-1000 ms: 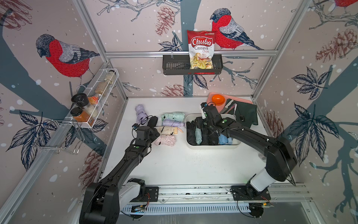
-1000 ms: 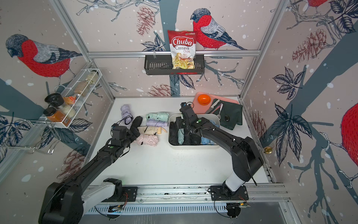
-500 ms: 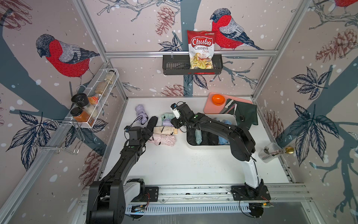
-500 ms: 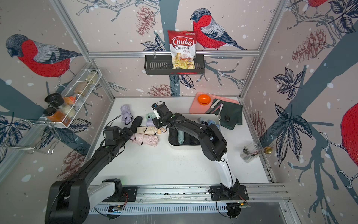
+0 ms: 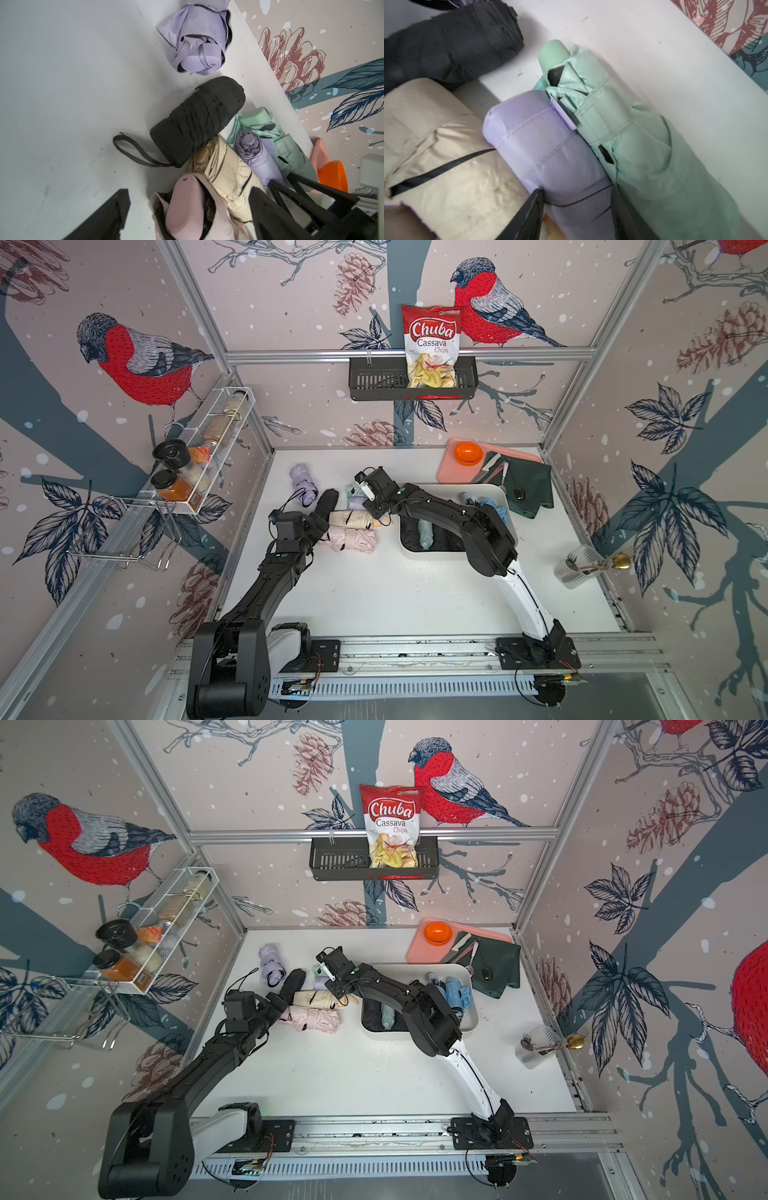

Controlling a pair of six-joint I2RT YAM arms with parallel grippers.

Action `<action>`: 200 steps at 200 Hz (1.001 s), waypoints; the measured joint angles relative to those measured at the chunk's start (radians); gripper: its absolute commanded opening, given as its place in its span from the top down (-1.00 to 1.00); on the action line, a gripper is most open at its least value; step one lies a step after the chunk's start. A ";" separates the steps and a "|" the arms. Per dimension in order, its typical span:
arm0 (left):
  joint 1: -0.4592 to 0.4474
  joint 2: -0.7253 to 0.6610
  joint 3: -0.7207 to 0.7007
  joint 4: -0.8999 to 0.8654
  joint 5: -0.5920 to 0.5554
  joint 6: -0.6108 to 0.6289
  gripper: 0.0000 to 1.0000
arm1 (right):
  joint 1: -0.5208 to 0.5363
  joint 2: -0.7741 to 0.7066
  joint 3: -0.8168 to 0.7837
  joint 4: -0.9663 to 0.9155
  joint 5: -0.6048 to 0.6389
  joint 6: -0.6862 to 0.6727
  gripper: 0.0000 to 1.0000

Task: Put the umbrella into the storage box
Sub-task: Pick up the umbrella from the center of the board.

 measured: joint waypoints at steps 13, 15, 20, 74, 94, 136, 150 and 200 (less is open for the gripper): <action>0.000 0.001 0.000 0.000 0.004 -0.003 -0.86 | 0.000 0.014 0.015 -0.008 0.013 -0.013 -0.12; 0.000 0.001 0.000 0.000 0.003 -0.003 -0.86 | 0.001 0.016 0.016 -0.011 0.014 -0.014 -0.12; 0.001 0.002 0.000 0.000 0.003 -0.003 -0.86 | 0.001 0.022 0.022 -0.018 0.018 -0.018 -0.12; 0.001 0.002 -0.002 0.007 0.011 -0.006 -0.85 | 0.009 0.042 0.044 -0.051 -0.003 -0.085 -0.33; 0.001 0.001 -0.002 0.007 0.011 -0.006 -0.85 | 0.013 0.049 0.048 -0.057 -0.008 -0.101 -0.42; 0.001 0.000 -0.002 0.014 0.015 -0.006 -0.83 | 0.014 0.091 0.089 -0.054 0.008 -0.142 -0.48; 0.001 0.000 -0.002 0.017 0.025 -0.007 -0.82 | 0.015 0.111 0.111 -0.048 0.025 -0.151 -0.51; 0.001 0.006 -0.001 0.021 0.029 -0.009 -0.80 | 0.020 0.153 0.139 0.004 0.075 -0.193 -0.24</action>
